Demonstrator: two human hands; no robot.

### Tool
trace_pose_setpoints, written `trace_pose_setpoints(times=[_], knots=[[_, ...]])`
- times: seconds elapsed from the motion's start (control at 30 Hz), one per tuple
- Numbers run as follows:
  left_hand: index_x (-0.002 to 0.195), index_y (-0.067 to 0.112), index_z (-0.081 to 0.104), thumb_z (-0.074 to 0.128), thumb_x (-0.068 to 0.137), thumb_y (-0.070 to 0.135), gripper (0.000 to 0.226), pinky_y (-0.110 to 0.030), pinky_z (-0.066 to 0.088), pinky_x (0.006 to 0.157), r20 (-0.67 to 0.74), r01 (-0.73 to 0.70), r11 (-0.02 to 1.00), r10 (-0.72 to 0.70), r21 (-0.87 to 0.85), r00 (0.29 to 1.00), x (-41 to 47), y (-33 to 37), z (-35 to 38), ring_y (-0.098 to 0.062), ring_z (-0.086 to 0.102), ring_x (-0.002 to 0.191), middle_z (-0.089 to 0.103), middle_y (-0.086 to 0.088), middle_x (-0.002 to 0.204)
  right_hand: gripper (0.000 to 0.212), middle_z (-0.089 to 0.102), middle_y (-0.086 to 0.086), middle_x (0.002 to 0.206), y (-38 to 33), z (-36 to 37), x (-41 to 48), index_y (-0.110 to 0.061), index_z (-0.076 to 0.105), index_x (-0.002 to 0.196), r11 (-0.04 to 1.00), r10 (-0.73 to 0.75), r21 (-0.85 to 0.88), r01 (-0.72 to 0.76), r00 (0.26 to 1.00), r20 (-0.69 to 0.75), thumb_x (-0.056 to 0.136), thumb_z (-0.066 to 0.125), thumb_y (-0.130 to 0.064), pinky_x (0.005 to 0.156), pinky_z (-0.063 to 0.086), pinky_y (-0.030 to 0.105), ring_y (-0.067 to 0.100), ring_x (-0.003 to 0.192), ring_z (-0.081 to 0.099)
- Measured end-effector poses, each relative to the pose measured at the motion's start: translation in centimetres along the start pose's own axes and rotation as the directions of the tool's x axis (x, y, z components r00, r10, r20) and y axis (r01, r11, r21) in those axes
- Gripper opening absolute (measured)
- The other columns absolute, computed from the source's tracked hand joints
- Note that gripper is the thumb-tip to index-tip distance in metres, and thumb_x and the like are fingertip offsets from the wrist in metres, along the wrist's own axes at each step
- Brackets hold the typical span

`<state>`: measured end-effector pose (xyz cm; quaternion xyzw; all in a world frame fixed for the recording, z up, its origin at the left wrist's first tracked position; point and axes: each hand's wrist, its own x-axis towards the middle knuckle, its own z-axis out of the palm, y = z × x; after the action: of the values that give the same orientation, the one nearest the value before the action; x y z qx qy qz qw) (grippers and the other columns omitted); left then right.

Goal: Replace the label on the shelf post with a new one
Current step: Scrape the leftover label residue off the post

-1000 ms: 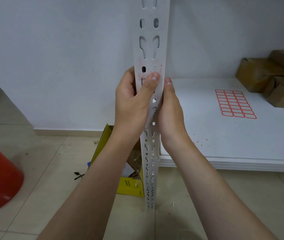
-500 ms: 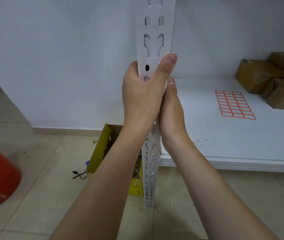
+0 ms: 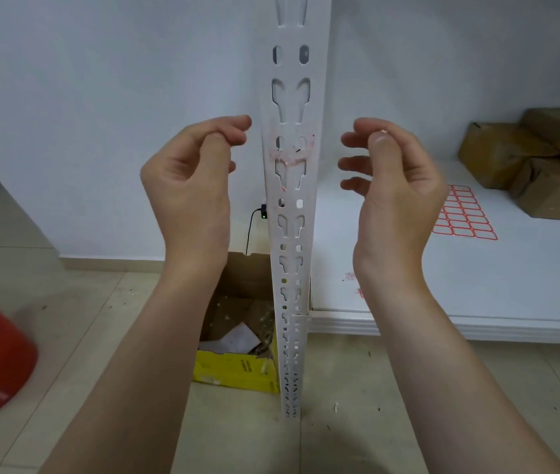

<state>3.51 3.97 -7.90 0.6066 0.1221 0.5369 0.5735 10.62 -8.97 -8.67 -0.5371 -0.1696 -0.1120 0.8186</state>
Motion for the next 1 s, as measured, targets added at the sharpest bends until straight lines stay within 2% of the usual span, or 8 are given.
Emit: trace_pose_setpoints(times=[0.2, 0.43, 0.6, 0.63, 0.7, 0.77, 0.83, 1.0], knots=[[0.092, 0.025, 0.082, 0.074, 0.096, 0.021, 0.01, -0.032, 0.062, 0.081, -0.014, 0.09, 0.996, -0.09, -0.015, 0.996, 0.0, 0.5, 0.0, -0.016, 0.076, 0.091, 0.082, 0.006, 0.093, 0.016, 0.079, -0.006, 0.08, -0.8, 0.3, 0.2, -0.023, 0.075, 0.083, 0.999, -0.035, -0.001, 0.035, 0.997, 0.071, 0.096, 0.08, -0.017, 0.068, 0.06, 0.029, 0.019, 0.075, 0.075], [0.083, 0.02, 0.057, 0.038, 0.109, 0.01, 0.033, -0.034, 0.058, 0.072, 0.073, 0.068, 0.995, -0.073, 0.071, 0.995, 0.3, 0.4, -0.2, -0.013, 0.066, 0.075, 0.064, 0.006, 0.071, 0.043, 0.056, -0.003, 0.064, -0.2, 0.6, 0.4, -0.022, 0.052, 0.075, 0.99, -0.012, -0.138, 0.026, 0.995, 0.1, 0.116, 0.043, -0.025, 0.057, 0.045, 0.023, 0.011, 0.057, 0.053], [0.062, 0.02, 0.052, 0.043, 0.113, 0.029, 0.053, -0.031, 0.059, 0.076, 0.061, 0.087, 0.986, -0.097, 0.14, 0.993, 0.4, 0.3, -0.3, -0.014, 0.058, 0.066, 0.057, 0.006, 0.057, 0.059, 0.046, 0.001, 0.053, -0.1, 0.6, 0.2, -0.018, 0.049, 0.057, 0.993, 0.01, -0.116, -0.001, 0.997, 0.076, 0.114, 0.05, -0.035, 0.057, 0.045, 0.022, 0.016, 0.051, 0.045], [0.065, 0.022, 0.06, 0.048, 0.111, 0.028, 0.048, -0.032, 0.061, 0.078, 0.075, 0.092, 0.986, -0.103, 0.14, 0.992, 0.4, 0.5, -0.3, -0.013, 0.062, 0.07, 0.062, 0.006, 0.063, 0.051, 0.055, 0.0, 0.057, -0.1, 0.7, 0.2, -0.016, 0.06, 0.064, 0.996, 0.001, -0.089, 0.007, 0.996, 0.094, 0.112, 0.054, -0.031, 0.06, 0.047, 0.02, 0.015, 0.053, 0.051], [0.099, 0.022, 0.072, 0.057, 0.107, 0.022, 0.017, -0.037, 0.065, 0.084, 0.139, 0.112, 0.989, -0.125, 0.097, 0.982, 0.1, 1.0, -0.2, -0.009, 0.073, 0.088, 0.076, 0.005, 0.093, 0.02, 0.073, -0.002, 0.084, -0.2, 0.9, 0.3, -0.013, 0.076, 0.098, 0.998, -0.012, -0.053, 0.021, 0.985, 0.173, 0.107, 0.059, -0.021, 0.068, 0.054, 0.02, 0.011, 0.072, 0.068], [0.133, 0.02, 0.064, 0.058, 0.105, 0.018, 0.029, -0.038, 0.064, 0.089, 0.246, 0.157, 0.986, -0.164, 0.047, 0.955, -0.1, 1.6, 0.2, -0.012, 0.074, 0.109, 0.076, 0.002, 0.12, 0.03, 0.078, -0.001, 0.109, -0.3, 1.5, 0.2, -0.015, 0.072, 0.127, 0.999, 0.022, -0.033, -0.013, 0.963, 0.27, 0.102, 0.056, -0.017, 0.079, 0.059, 0.023, 0.013, 0.097, 0.075], [0.14, 0.018, 0.062, 0.055, 0.104, 0.013, 0.037, -0.038, 0.063, 0.092, 0.315, 0.21, 0.978, -0.195, -0.014, 0.929, -0.4, 2.0, 0.7, -0.015, 0.074, 0.111, 0.077, 0.002, 0.122, 0.038, 0.08, -0.002, 0.115, -0.7, 2.1, 0.1, -0.02, 0.073, 0.128, 0.998, 0.069, -0.018, -0.067, 0.938, 0.34, 0.095, 0.054, -0.02, 0.081, 0.061, 0.026, 0.016, 0.104, 0.076], [0.128, 0.011, 0.071, 0.047, 0.098, -0.001, 0.04, -0.032, 0.059, 0.077, 0.298, 0.301, 0.951, -0.267, -0.073, 0.916, -0.8, 2.6, 2.0, -0.016, 0.072, 0.087, 0.079, -0.011, 0.112, 0.029, 0.08, -0.001, 0.099, -1.5, 3.0, 0.0, -0.023, 0.075, 0.106, 0.986, 0.158, -0.005, -0.167, 0.92, 0.359, 0.087, 0.053, -0.021, 0.064, 0.056, 0.026, 0.014, 0.083, 0.072]])
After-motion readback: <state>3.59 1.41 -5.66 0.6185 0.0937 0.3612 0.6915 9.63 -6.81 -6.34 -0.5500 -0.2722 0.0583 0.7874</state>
